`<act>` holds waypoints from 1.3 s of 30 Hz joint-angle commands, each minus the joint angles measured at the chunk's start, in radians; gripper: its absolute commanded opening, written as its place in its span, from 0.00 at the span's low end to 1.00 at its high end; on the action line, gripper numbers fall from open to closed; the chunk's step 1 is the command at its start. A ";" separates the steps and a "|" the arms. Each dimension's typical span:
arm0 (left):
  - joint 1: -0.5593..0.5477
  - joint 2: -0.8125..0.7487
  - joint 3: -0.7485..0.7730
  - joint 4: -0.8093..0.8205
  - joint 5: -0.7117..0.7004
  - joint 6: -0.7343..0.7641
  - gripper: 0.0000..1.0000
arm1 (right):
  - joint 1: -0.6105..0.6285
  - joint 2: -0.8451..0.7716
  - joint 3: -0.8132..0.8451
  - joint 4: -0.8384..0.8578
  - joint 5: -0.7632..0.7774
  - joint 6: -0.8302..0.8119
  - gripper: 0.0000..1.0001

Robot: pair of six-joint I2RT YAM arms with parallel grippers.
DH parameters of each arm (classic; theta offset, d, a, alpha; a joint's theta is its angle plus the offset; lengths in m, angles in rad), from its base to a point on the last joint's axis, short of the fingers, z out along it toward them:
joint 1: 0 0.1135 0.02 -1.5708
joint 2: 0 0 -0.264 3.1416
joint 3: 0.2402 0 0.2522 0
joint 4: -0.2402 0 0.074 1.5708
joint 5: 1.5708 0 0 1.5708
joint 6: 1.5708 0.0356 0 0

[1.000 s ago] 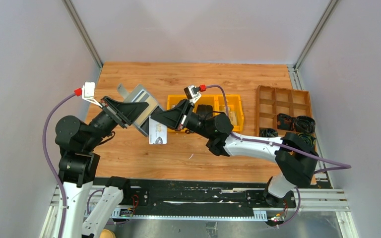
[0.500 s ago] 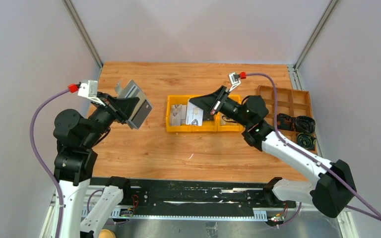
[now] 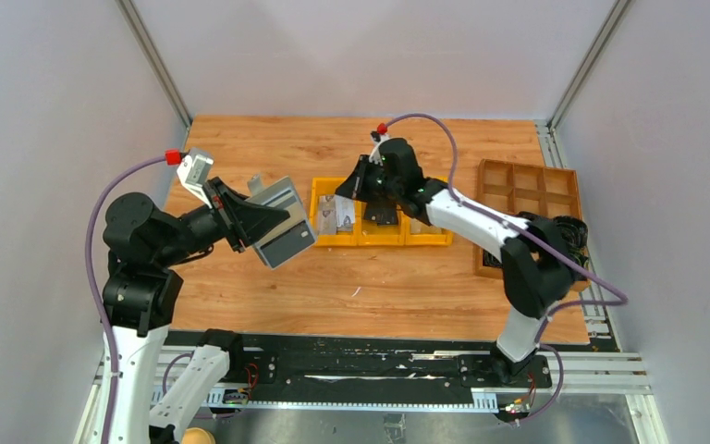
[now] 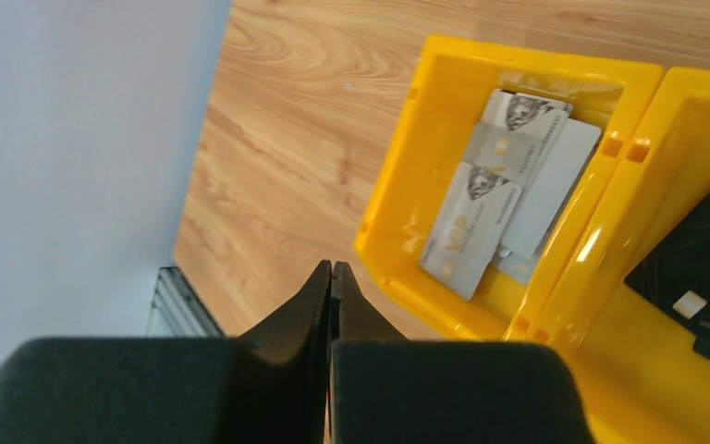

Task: Take the credit cards out of the card holder
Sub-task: Place the credit card in the storage box, then remove the credit card from the card holder.

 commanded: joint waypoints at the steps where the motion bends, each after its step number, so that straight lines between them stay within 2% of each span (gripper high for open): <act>1: 0.004 -0.037 0.030 0.010 0.076 0.026 0.00 | 0.023 0.133 0.134 -0.115 0.076 -0.074 0.00; 12: 0.004 -0.065 0.020 -0.055 0.096 0.093 0.00 | 0.064 0.417 0.348 -0.108 0.157 -0.078 0.00; 17: 0.004 -0.071 0.026 -0.081 0.105 0.132 0.00 | 0.077 0.492 0.388 -0.086 0.190 -0.084 0.02; 19: 0.004 -0.072 0.029 -0.087 0.112 0.139 0.00 | 0.079 0.499 0.382 -0.061 0.190 -0.087 0.14; 20: 0.004 -0.076 0.028 -0.092 0.113 0.145 0.00 | 0.080 0.500 0.384 -0.057 0.187 -0.094 0.31; 22: 0.004 -0.080 0.024 -0.104 0.115 0.161 0.00 | 0.082 0.490 0.390 -0.058 0.182 -0.116 0.47; 25: 0.004 -0.085 0.021 -0.133 0.120 0.200 0.00 | 0.081 0.437 0.389 -0.069 0.190 -0.158 0.59; 32: 0.004 -0.088 0.018 -0.161 0.128 0.248 0.00 | 0.070 0.147 0.320 -0.085 0.080 -0.301 0.67; 35: 0.004 -0.081 0.020 -0.164 0.139 0.255 0.00 | 0.065 -0.006 0.274 -0.085 -0.049 -0.379 0.70; 37: 0.004 -0.079 0.019 -0.165 0.150 0.256 0.00 | 0.051 -0.092 0.255 -0.095 -0.211 -0.416 0.74; 39: 0.004 -0.077 0.010 -0.158 0.161 0.252 0.00 | 0.042 -0.168 0.241 -0.101 -0.436 -0.439 0.76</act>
